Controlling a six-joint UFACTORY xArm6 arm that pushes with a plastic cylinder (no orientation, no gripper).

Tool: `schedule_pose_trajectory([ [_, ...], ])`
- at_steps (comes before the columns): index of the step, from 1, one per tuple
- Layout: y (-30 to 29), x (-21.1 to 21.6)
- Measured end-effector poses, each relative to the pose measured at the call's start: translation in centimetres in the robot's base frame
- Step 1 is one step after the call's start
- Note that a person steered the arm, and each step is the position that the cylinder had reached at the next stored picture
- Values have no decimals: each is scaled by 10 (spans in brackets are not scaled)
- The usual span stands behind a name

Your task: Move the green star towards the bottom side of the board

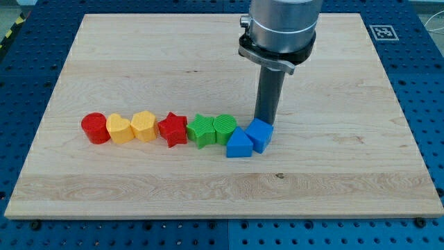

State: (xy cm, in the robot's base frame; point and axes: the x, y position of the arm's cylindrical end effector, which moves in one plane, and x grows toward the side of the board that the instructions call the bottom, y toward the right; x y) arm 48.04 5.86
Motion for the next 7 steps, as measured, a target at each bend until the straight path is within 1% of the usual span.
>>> schedule_pose_trajectory([
  [2, -19, 29],
  [3, -16, 30],
  [4, 7, 14],
  [5, 13, -12],
  [6, 6, -23],
  [7, -15, -25],
])
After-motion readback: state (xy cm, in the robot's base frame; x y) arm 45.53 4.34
